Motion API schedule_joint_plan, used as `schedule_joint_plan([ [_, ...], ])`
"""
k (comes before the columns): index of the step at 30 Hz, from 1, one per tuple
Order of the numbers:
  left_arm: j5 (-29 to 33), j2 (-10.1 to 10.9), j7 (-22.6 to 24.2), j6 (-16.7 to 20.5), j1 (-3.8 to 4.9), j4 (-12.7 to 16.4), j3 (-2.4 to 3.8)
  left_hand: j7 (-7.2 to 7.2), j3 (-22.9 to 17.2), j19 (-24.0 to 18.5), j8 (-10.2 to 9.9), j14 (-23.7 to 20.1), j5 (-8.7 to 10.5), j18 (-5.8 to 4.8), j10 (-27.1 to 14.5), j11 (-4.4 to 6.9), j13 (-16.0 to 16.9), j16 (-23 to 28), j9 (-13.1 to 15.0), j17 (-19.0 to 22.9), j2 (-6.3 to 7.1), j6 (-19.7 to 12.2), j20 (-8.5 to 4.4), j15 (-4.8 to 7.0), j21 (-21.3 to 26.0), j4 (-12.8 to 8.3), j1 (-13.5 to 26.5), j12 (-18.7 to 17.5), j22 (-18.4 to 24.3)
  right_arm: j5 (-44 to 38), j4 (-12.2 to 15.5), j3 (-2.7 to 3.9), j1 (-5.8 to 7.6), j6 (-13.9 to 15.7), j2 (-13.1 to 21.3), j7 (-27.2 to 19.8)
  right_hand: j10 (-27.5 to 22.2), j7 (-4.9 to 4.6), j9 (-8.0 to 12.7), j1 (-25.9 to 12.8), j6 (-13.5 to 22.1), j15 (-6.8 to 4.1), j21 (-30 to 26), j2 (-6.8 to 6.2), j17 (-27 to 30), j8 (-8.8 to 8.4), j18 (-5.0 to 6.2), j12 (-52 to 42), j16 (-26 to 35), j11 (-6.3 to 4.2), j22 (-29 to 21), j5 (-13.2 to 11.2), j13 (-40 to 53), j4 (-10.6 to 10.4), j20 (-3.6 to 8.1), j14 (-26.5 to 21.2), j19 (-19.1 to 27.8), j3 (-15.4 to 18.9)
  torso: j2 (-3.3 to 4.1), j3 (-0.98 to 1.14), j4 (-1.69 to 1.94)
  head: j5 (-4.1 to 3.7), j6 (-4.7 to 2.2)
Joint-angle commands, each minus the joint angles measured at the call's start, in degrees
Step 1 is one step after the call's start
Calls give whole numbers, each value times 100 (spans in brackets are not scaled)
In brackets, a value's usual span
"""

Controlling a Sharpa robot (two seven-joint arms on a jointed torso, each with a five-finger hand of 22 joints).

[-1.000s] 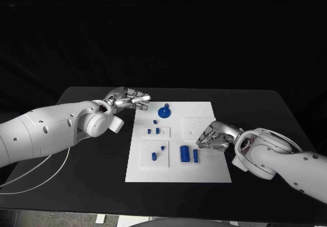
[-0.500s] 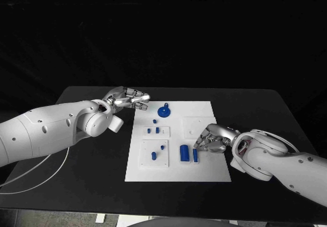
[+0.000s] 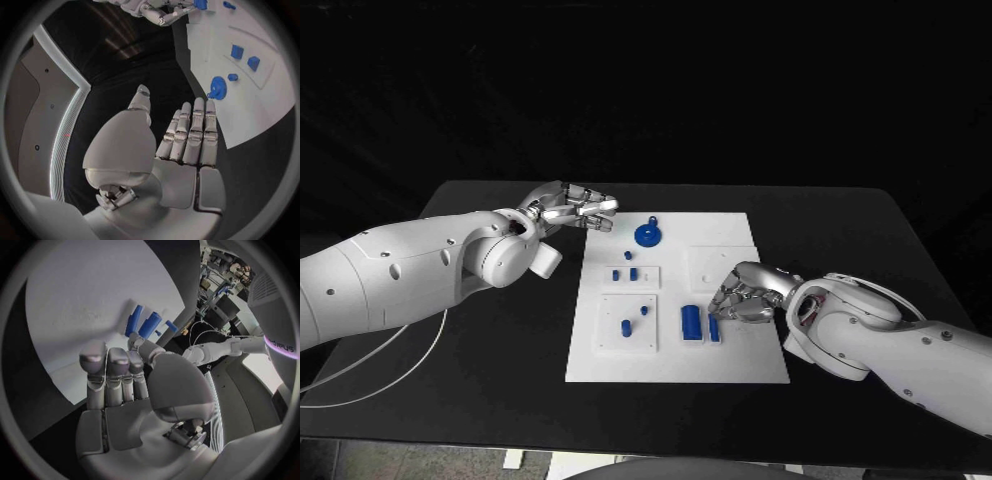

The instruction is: Assemble the parts on the task board

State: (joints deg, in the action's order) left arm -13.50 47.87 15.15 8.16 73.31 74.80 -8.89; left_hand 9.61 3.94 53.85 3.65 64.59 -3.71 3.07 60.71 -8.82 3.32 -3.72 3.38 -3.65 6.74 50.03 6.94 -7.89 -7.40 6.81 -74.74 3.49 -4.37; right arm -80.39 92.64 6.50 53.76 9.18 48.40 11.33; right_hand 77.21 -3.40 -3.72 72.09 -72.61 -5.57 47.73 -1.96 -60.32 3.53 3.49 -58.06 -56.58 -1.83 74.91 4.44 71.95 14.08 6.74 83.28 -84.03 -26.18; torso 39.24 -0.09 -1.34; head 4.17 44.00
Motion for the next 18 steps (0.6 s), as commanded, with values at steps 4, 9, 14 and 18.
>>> schedule_joint_plan([
  [4,-10,-1,29,-21,3,18,3,7,-2,33,-25,-12,-2,-83,-25,14,6,8,-8,-5,-74,-1,20,2,-1,-21,1,-2,-7,-181,-55,-7,-76,-96,-75,101,38,15,-2,-62,-87,18,24,14,-7,11,-4,-46,-38,-11,581,16,4,39,-14,4,-248,5,1,2,1,7,21],
  [9,-16,6,18,-25,3,19,3,9,-5,30,-26,-14,0,-83,-32,12,6,8,-8,-4,-65,-11,20,1,-4,-10,-2,-2,-7,-291,-78,-8,-123,-102,-105,153,42,35,-18,-102,-157,9,49,-9,-16,11,-11,-77,-53,-40,586,180,34,58,-5,1,-247,-47,3,2,-2,4,29],
  [14,-22,8,11,-28,3,20,3,10,-6,29,-26,-14,1,-83,-35,11,6,8,-9,-4,-60,-16,21,1,-5,-4,-4,-3,-7,-450,-108,-8,-145,-92,-127,201,56,41,-21,-113,-185,14,75,-16,-29,11,-19,-83,-73,-48,590,125,47,76,-8,6,-245,-97,0,1,-5,10,31],
  [18,-25,9,7,-28,3,20,3,10,-6,29,-26,-14,1,-83,-35,11,6,8,-9,-4,-60,-16,21,1,-5,-4,-4,-3,-7,-550,-143,-8,-161,-33,-136,204,59,40,-20,-110,-190,15,93,-21,-32,11,-22,-77,-78,-50,592,-46,52,87,-8,6,-241,-190,1,2,-3,14,36],
])
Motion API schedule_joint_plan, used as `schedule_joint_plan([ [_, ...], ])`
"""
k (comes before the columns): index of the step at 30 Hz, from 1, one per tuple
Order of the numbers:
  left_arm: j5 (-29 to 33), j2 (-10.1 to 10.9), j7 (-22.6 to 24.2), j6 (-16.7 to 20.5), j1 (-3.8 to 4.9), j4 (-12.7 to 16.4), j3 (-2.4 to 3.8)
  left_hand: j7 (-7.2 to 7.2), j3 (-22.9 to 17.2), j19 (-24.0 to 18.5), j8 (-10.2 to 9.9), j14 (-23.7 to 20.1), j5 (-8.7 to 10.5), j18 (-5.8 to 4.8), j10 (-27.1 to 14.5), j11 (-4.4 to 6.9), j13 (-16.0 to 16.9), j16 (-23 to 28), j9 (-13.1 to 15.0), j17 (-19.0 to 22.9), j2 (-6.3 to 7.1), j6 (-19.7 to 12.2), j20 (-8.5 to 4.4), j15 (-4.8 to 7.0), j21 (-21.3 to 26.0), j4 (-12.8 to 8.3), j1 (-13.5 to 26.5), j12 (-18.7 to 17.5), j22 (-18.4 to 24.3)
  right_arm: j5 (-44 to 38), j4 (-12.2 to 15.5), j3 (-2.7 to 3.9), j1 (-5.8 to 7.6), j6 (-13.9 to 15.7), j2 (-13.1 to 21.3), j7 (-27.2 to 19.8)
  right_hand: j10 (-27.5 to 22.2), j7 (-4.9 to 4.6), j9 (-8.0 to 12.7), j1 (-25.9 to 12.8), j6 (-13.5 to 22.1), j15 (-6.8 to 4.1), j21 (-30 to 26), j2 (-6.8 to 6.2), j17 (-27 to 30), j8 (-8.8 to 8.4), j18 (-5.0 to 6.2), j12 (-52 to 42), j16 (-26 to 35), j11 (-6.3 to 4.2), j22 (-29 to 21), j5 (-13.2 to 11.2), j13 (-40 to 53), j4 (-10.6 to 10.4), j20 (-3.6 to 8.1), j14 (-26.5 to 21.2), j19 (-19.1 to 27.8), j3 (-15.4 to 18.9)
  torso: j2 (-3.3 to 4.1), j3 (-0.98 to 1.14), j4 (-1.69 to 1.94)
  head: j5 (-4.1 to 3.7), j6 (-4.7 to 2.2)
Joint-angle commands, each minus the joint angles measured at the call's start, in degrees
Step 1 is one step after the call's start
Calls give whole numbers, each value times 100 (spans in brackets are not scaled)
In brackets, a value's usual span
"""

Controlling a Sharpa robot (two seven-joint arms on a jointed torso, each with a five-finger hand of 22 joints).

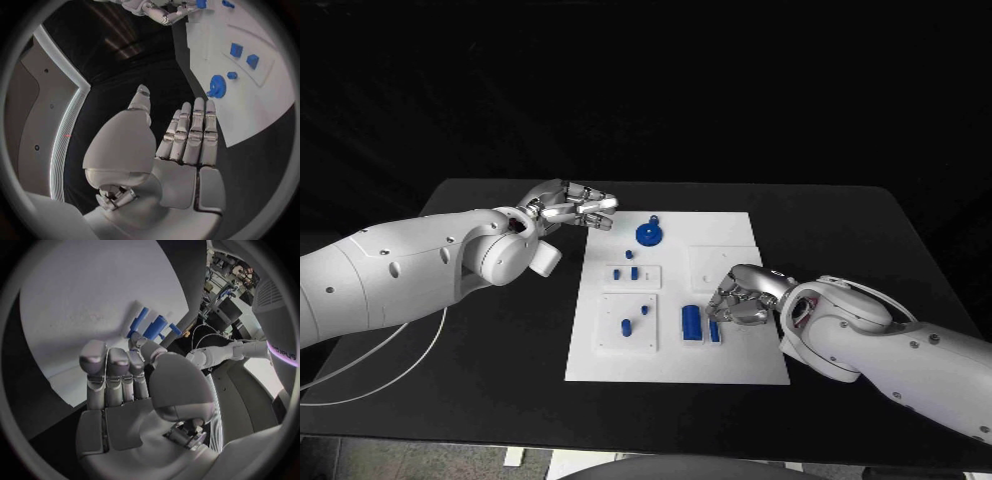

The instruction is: Assemble the parts on the task board

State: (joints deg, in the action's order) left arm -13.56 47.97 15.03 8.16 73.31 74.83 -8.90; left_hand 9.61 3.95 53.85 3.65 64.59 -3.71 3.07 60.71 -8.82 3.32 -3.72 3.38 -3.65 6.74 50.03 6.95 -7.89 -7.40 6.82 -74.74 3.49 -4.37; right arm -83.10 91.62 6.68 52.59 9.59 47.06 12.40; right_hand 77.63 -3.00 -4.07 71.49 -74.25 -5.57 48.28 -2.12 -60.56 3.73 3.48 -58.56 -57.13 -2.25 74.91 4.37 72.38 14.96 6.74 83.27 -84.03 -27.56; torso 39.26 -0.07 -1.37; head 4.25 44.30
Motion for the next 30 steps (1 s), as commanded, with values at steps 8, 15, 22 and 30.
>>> schedule_joint_plan([
  [8,-21,0,13,-20,3,15,4,12,-9,27,-27,-16,3,-83,-42,10,6,9,-9,-5,-53,-35,21,0,-7,20,-12,-2,-7,-227,-81,-26,-64,97,-7,-69,19,-1,15,-56,-27,14,51,-12,-10,-9,-21,-18,-25,-7,592,-132,12,-18,-6,6,-238,-96,2,3,2,3,5],
  [15,-21,-5,13,-19,3,15,4,12,-9,27,-27,-16,3,-83,-42,10,6,9,-9,-5,-53,-35,21,0,-7,20,-12,-2,-7,-87,-149,-26,-67,310,-18,-238,0,1,26,-23,-12,-8,40,-17,-7,-9,-30,73,9,1,588,-160,-25,-75,25,-8,-227,37,1,0,-6,3,6],
  [22,-19,-23,54,4,2,1,3,12,-9,27,-27,-16,3,-83,-42,10,6,9,-9,-5,-53,-35,21,0,-7,20,-12,-2,-7,543,-197,-14,-67,830,14,-488,-66,4,41,-158,297,-10,-40,-224,6,-15,-9,254,58,24,565,-130,-123,-375,34,-9,-226,358,-9,-2,-9,-22,-43],
  [30,190,-75,310,182,2,-76,3,-6,46,65,-21,61,-32,-86,35,23,6,10,-4,-4,-223,107,0,23,-35,-224,55,-3,-12,2079,-418,412,-39,1227,43,-849,-213,-154,33,-107,895,76,-184,-497,27,-10,143,357,113,114,547,657,-247,-1434,-79,-8,-251,1693,-59,-16,-37,-46,-206],
])
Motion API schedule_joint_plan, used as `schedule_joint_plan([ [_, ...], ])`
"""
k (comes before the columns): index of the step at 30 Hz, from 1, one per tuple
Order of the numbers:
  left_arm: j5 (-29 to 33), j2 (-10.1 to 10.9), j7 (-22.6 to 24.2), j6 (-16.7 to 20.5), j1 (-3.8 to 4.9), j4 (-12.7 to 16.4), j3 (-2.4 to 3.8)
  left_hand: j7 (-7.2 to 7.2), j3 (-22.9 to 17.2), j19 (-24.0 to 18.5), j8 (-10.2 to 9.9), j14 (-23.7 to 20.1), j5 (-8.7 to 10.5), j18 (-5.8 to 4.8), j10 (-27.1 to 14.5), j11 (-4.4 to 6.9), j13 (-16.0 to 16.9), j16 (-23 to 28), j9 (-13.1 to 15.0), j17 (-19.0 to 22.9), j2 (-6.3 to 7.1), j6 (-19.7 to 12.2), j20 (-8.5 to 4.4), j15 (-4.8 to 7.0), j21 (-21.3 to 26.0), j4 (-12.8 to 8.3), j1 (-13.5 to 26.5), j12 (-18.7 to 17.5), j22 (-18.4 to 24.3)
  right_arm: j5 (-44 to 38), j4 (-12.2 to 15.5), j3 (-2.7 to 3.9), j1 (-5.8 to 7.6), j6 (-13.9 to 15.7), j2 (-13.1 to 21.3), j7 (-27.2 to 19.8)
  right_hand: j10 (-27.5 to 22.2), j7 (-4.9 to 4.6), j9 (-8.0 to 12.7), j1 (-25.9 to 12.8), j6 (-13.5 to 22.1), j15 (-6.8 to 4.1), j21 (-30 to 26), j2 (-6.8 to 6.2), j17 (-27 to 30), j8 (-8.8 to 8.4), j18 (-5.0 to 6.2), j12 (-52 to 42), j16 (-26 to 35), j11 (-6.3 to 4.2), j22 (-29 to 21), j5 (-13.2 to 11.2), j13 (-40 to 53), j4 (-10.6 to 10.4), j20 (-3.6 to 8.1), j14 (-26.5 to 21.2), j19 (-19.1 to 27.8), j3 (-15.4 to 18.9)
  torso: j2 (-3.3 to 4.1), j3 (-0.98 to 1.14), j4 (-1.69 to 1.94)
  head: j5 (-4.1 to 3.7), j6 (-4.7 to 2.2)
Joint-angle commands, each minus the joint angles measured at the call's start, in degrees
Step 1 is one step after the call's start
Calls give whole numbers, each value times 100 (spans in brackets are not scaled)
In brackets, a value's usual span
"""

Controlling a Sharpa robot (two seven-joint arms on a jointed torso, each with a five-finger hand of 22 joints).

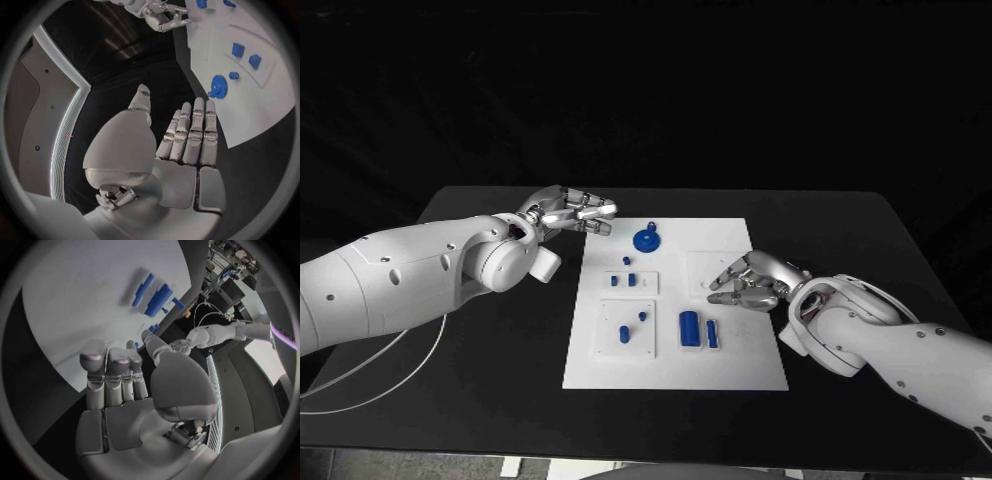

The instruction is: Assemble the parts on the task board

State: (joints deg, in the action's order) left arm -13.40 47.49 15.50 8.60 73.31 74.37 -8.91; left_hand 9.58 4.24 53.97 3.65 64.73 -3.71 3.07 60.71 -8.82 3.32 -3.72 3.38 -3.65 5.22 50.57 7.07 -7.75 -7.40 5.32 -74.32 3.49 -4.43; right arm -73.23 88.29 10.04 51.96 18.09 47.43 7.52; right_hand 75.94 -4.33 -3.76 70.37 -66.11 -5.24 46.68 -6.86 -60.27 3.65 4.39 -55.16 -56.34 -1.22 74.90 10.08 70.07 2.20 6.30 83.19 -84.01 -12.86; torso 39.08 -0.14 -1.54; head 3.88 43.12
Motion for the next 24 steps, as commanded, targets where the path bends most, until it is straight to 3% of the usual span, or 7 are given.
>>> schedule_joint_plan([
  [1,207,-35,287,144,2,-53,5,-7,24,63,-20,61,-37,-83,44,26,6,9,-3,-4,-99,77,-15,15,-41,-110,20,-3,-7,1262,-132,120,42,401,-1,-397,-55,-33,-2,32,94,45,-27,-15,-1,3,58,18,37,14,551,102,-28,-248,-43,-2,-256,373,-53,-12,-27,-9,-109],
  [4,343,-68,398,131,2,-172,6,-13,80,114,-16,87,-44,-61,67,29,6,8,0,-4,-219,128,-22,21,-71,-259,56,-1,-8,2144,-397,285,116,517,-89,-611,-220,-47,-1,-195,220,72,-277,130,156,0,85,242,254,44,498,278,-199,-798,-68,-96,-205,1038,-91,-24,-66,10,-240],
  [8,536,-144,532,181,3,-399,12,-22,188,100,-11,2,-77,-43,95,32,6,10,3,-3,-379,225,0,-1,-69,-465,83,-1,2,3344,-1039,476,231,610,-365,-1052,-788,-93,4,-164,397,149,-2348,656,778,-19,222,1213,965,107,-171,695,-1177,-623,-157,-423,127,1941,-135,-38,-148,18,-461],
  [15,1062,-375,714,424,7,-823,39,-70,236,84,-13,-349,-122,44,19,44,4,28,2,7,-456,207,71,-62,-72,-557,89,-6,3,4383,-2295,589,412,354,-889,-1637,-987,-140,2,-1,405,355,-3897,1000,2061,-3,117,2446,2051,242,-1612,764,-3331,-427,-354,-973,604,2242,-225,-6,-213,19,-803],
  [18,1277,-551,757,477,8,-1093,47,-124,240,66,-10,-479,-131,74,-98,79,4,29,3,7,-477,246,101,-49,-69,-567,96,-6,4,4744,-2701,638,447,95,-1060,-1835,-285,-242,7,7,529,683,-4283,1097,3977,3,333,4830,4270,545,-4056,754,-6318,-411,-853,-608,1489,2234,-267,9,-218,31,-907],
  [20,1377,-659,784,475,9,-1253,51,-161,245,30,-9,-564,-132,100,-206,95,-1,30,5,11,-502,294,136,-40,-54,-572,105,-7,10,4936,-2895,683,460,4,-1158,-1994,-1116,-447,12,64,897,1095,-4308,1100,4706,-5,180,5139,5235,841,-5068,793,-6673,-324,-1159,-1380,2198,2188,-278,17,-220,35,-990],
  [24,1475,-827,840,381,9,-1475,56,-154,267,20,-6,-542,-143,140,-205,73,-1,32,9,15,-584,400,165,-42,-45,-611,91,-10,12,5151,-3117,754,479,-108,-1284,-2214,-1466,-481,38,12,1284,1256,-4265,1076,5688,-27,282,5155,5262,952,-6698,814,-6669,-167,-1434,-1840,2437,2098,-273,38,-208,68,-1128],
])
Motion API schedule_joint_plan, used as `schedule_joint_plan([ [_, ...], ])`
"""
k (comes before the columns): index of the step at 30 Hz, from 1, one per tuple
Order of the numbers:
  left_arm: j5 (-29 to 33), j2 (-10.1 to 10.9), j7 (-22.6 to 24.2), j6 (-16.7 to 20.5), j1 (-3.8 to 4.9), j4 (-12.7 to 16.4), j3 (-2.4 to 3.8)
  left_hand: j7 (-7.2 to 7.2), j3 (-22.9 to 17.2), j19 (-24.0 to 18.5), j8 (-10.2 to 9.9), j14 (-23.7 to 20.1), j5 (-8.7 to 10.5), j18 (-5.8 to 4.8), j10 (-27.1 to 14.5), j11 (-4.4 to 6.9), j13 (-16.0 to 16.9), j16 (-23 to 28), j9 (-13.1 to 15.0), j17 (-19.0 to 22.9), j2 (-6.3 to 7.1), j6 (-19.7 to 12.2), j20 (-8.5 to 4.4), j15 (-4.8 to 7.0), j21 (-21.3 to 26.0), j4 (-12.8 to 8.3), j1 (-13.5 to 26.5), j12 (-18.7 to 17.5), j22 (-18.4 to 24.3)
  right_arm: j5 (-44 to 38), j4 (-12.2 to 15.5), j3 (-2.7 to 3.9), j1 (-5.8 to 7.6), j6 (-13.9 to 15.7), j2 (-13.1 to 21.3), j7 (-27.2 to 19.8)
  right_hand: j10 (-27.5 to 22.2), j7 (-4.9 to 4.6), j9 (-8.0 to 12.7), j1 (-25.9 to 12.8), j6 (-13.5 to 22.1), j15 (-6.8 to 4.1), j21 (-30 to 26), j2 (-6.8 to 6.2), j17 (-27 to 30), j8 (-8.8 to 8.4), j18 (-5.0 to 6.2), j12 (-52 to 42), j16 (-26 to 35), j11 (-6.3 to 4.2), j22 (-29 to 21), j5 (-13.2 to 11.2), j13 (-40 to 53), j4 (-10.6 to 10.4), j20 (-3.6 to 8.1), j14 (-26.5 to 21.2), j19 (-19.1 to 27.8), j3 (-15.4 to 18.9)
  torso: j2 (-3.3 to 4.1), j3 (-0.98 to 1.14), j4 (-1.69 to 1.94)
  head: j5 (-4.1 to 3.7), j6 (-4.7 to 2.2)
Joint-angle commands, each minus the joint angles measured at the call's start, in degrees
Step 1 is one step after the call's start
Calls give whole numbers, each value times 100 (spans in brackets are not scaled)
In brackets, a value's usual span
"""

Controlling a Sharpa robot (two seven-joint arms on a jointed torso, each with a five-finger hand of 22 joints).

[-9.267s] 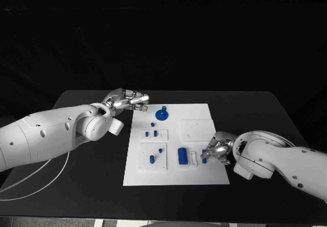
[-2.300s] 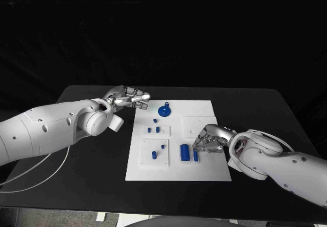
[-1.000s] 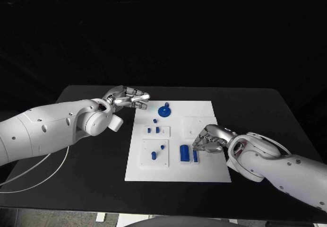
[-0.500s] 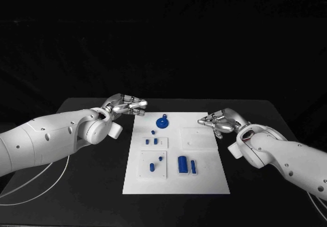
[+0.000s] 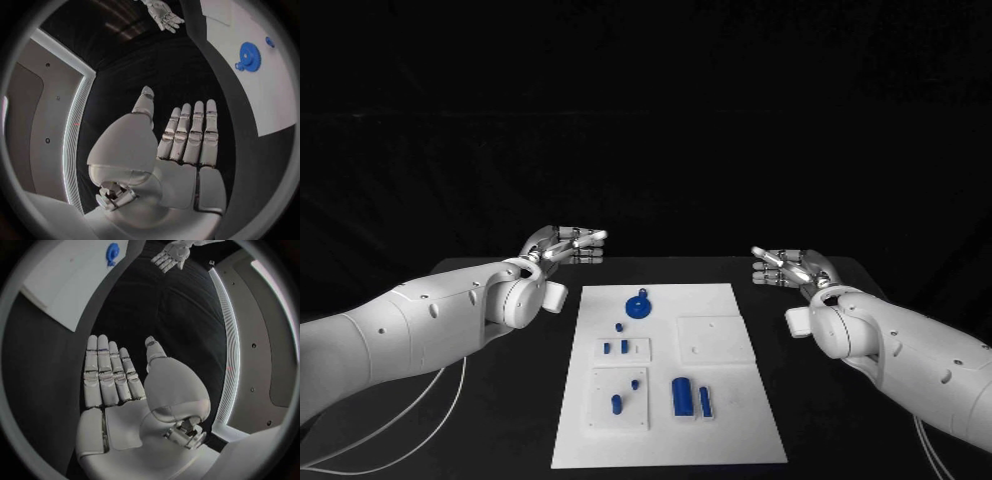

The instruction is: Assemble the parts on the task board

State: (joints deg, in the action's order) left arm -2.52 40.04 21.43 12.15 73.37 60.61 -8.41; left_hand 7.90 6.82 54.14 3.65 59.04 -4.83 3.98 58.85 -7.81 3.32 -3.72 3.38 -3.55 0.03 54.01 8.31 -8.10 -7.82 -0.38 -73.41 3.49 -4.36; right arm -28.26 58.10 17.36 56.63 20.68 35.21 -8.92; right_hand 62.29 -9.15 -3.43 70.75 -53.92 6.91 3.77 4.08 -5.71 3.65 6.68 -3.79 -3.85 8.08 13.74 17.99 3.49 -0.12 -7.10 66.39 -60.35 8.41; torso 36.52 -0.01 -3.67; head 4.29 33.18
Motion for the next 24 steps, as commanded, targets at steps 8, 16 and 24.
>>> schedule_joint_plan([
  [8,100,-48,81,174,-70,68,46,-790,-682,-5414,-365,-5904,483,-398,-5885,781,-332,372,-338,355,-3,-5401,-831,810,782,38,2979,-349,436,328,77,-65,33,60,-8,-239,-6229,915,343,-2886,5392,-691,-377,-408,571,-365,-668,379,385,-808,-1374,-1799,-349,12,710,-6639,6035,-841,-90,9,61,-57,-39],
  [16,148,112,316,1115,-460,961,294,-790,-682,-5414,-365,-5904,483,-398,-5885,781,-332,372,-338,355,-3,-5401,-831,810,782,38,7341,-349,436,1085,1018,-572,130,752,282,-799,-6229,915,343,-7075,5392,-691,-377,-408,571,-365,-668,379,385,-808,-1374,-1799,-349,12,710,-6639,6035,-841,-454,3,312,-362,91],
  [24,217,346,660,2493,-1030,2267,656,-790,-682,-5414,-365,-5904,483,-398,-5885,781,-332,372,-338,355,-3,-5401,-831,810,782,38,7341,-349,436,2211,2420,-1325,274,1782,713,-1632,-6229,915,343,-7075,5392,-691,-377,-408,571,-365,-668,379,385,-808,-1374,-1799,-349,12,710,-6639,6035,-841,-534,1,367,-429,119],
])
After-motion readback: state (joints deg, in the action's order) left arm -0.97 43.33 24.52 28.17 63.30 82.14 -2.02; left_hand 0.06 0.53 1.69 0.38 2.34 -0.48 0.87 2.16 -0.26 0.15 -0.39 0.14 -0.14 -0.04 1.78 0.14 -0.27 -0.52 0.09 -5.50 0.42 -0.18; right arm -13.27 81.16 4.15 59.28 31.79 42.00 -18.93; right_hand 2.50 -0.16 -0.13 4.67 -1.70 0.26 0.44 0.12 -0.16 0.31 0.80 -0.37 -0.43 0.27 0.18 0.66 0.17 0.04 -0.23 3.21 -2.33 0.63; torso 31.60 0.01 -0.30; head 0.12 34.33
